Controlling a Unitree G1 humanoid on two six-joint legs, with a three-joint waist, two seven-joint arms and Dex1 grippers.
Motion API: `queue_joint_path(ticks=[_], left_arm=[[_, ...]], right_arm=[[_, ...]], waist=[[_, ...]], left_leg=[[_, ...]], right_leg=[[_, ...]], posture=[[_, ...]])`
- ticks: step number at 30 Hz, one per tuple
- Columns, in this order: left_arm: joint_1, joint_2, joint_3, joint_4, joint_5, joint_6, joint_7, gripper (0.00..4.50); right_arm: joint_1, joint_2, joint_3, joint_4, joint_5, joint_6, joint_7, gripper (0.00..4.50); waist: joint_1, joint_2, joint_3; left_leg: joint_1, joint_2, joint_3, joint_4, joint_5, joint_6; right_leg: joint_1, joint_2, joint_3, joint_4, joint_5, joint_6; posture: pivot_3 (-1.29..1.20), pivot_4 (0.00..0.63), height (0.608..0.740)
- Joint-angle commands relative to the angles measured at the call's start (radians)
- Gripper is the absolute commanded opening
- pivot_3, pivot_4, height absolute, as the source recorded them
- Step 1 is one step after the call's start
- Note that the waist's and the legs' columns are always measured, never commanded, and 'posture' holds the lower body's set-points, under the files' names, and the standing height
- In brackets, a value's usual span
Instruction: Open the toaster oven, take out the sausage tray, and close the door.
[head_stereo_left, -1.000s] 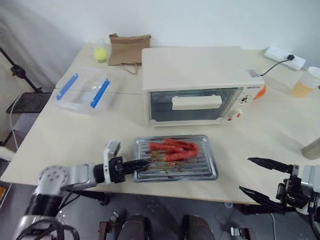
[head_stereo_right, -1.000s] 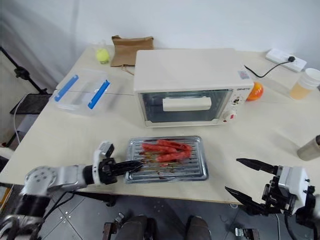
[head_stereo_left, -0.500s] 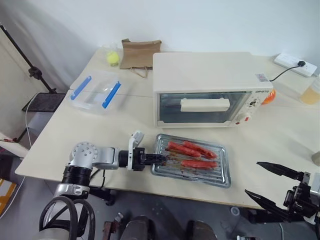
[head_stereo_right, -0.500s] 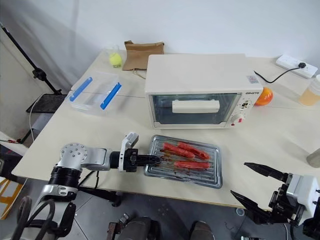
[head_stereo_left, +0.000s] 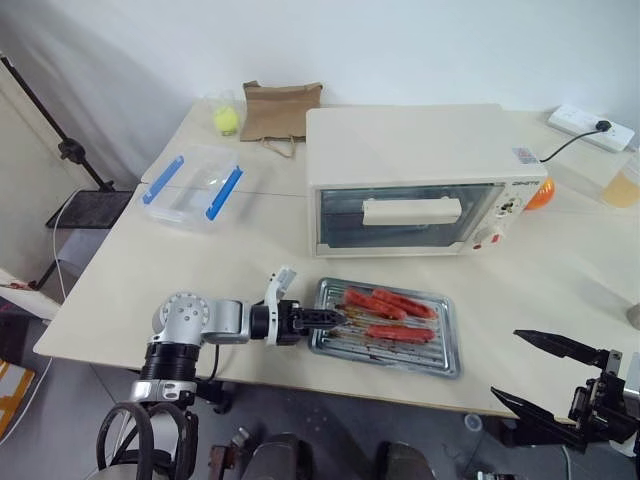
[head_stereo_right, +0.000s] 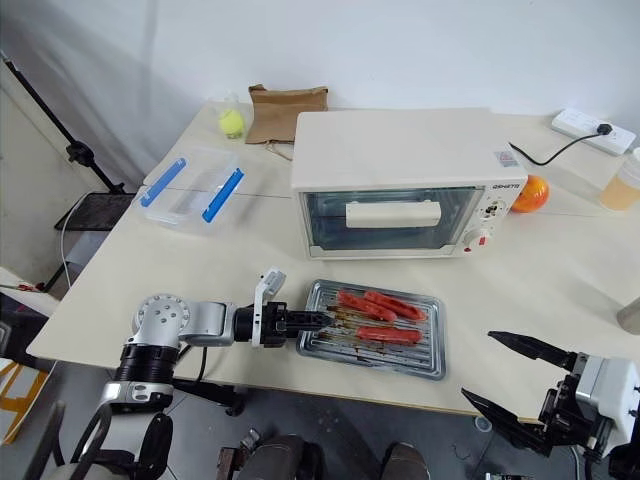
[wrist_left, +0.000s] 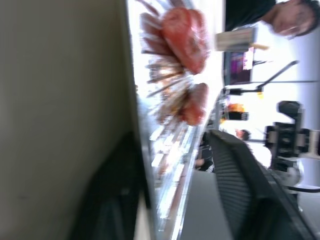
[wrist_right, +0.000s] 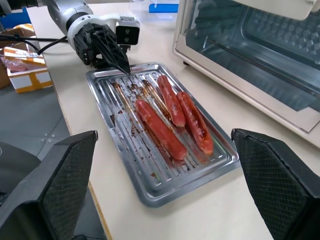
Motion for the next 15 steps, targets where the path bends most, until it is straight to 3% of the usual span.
queue_joint_path(ticks=[1, 6, 12, 15], left_arm=[[0.08, 0.044, -0.002, -0.069, 0.062, 0.029, 0.011, 3.36], [0.177, 0.219, -0.003, -0.262, 0.101, -0.068, -0.117, 4.49], [0.336, 0.439, 0.06, -0.347, 0.185, -0.394, -0.427, 4.49], [0.469, 0.53, 0.117, -0.37, 0.314, -0.705, -0.656, 4.49]], right_arm=[[-0.015, -0.011, 0.003, 0.004, 0.017, -0.015, 0.019, 4.5], [-0.053, -0.034, 0.026, 0.021, 0.019, 0.005, 0.035, 4.5], [-0.117, -0.072, 0.063, 0.086, 0.023, 0.021, 0.078, 4.5], [-0.163, -0.098, 0.083, 0.137, 0.032, 0.044, 0.107, 4.5]], waist=[[-0.005, -0.004, -0.001], [-0.044, -0.01, -0.002], [-0.074, -0.011, 0.0], [-0.075, -0.008, 0.004]], left_leg=[[0.0, 0.0, 0.0, -0.002, 0.0, 0.0], [0.002, 0.001, 0.001, -0.011, 0.002, -0.003], [0.002, 0.014, 0.003, -0.012, 0.004, -0.011], [0.002, 0.017, 0.002, -0.014, 0.005, -0.013]], right_leg=[[-0.001, 0.0, 0.0, 0.0, 0.0, 0.0], [-0.004, 0.003, -0.001, 0.0, 0.0, 0.0], [-0.011, 0.016, 0.0, 0.003, -0.006, -0.011], [-0.014, 0.017, 0.0, 0.007, -0.009, -0.016]], posture=[[0.0, 0.15, 0.74], [0.0, 0.15, 0.74], [0.0, 0.15, 0.74], [0.0, 0.15, 0.74]])
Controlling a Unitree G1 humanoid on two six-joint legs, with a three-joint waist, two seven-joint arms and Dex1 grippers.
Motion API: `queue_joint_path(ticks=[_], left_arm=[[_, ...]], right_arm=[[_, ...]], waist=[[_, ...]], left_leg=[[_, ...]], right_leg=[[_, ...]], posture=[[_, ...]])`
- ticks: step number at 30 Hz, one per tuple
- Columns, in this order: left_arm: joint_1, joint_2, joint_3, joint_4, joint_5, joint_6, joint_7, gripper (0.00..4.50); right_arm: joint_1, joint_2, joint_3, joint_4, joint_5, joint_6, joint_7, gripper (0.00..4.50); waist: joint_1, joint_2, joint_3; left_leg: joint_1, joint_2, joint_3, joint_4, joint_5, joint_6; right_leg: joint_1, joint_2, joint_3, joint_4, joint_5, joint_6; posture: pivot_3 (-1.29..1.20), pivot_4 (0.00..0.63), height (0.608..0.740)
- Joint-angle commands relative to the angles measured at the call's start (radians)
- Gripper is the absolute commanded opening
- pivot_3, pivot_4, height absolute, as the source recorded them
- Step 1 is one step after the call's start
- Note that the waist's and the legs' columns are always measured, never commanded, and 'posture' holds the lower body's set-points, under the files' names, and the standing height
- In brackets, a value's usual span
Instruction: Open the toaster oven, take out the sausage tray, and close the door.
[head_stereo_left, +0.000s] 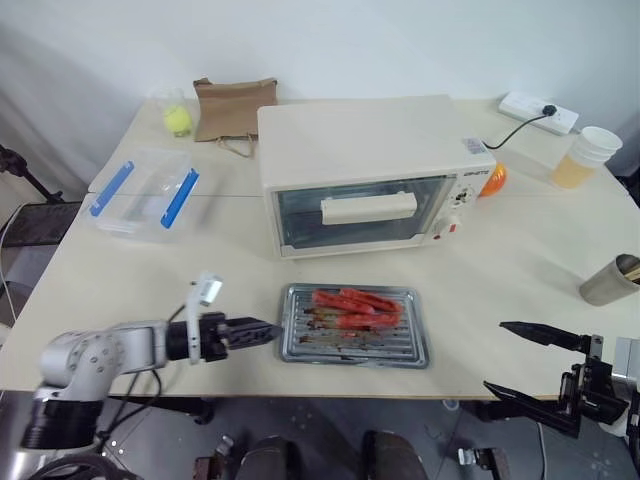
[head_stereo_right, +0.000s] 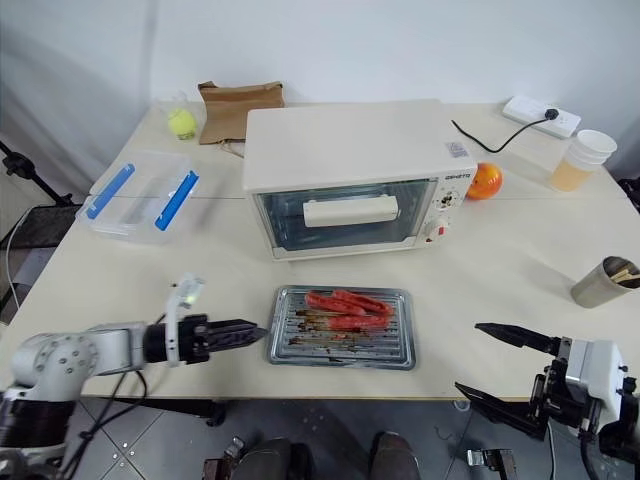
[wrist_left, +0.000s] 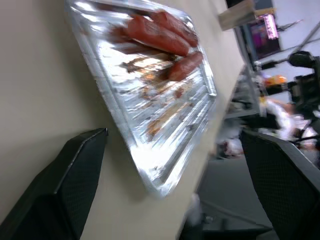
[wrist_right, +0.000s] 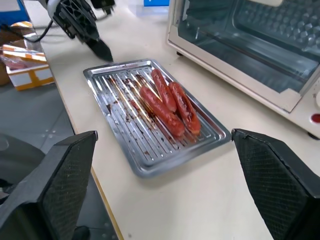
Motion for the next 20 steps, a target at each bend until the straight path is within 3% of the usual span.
queue_joint_path(ticks=[1, 4, 9, 13, 20], left_arm=[[0.131, 0.077, 0.097, -0.014, 0.17, -0.358, -0.237, 4.49], [0.217, 0.078, 0.176, 0.021, 0.327, -0.73, -0.355, 4.49], [0.213, 0.083, 0.317, 0.085, 0.39, -1.052, -0.468, 4.49], [0.241, 0.093, 0.37, 0.065, 0.368, -1.06, -0.495, 4.49], [0.287, 0.086, 0.351, 0.024, 0.393, -1.05, -0.489, 4.49]], right_arm=[[-0.045, -0.035, 0.01, 0.048, 0.034, 0.022, 0.04, 4.5], [-0.096, -0.052, 0.021, 0.099, 0.035, 0.017, 0.073, 4.5], [-0.149, -0.074, -0.002, 0.149, 0.066, 0.035, 0.105, 4.5], [-0.133, -0.079, -0.024, 0.153, 0.084, 0.048, 0.129, 4.5], [-0.141, -0.081, -0.025, 0.156, 0.075, 0.052, 0.132, 4.5]], waist=[[-0.001, 0.002, 0.001], [0.005, 0.001, 0.002], [0.023, -0.002, 0.004], [0.026, -0.002, 0.004], [0.024, -0.007, 0.006]], left_leg=[[0.0, 0.0, 0.0, -0.001, 0.0, 0.0], [-0.004, 0.0, 0.001, -0.002, 0.0, 0.001], [-0.01, -0.003, 0.001, -0.001, -0.001, 0.005], [-0.01, -0.003, 0.002, -0.001, -0.003, 0.009], [-0.01, -0.002, 0.006, 0.002, -0.004, 0.012]], right_leg=[[-0.001, 0.0, 0.0, 0.0, 0.0, -0.001], [-0.007, -0.002, 0.0, 0.0, -0.001, -0.002], [-0.012, -0.005, 0.0, 0.0, 0.0, -0.001], [-0.012, -0.005, -0.006, 0.003, 0.001, 0.001], [-0.012, -0.004, -0.019, 0.008, 0.001, 0.003]], posture=[[0.0, 0.15, 0.74], [0.0, 0.15, 0.74], [0.0, 0.15, 0.74], [0.0, 0.15, 0.74], [0.0, 0.15, 0.74]])
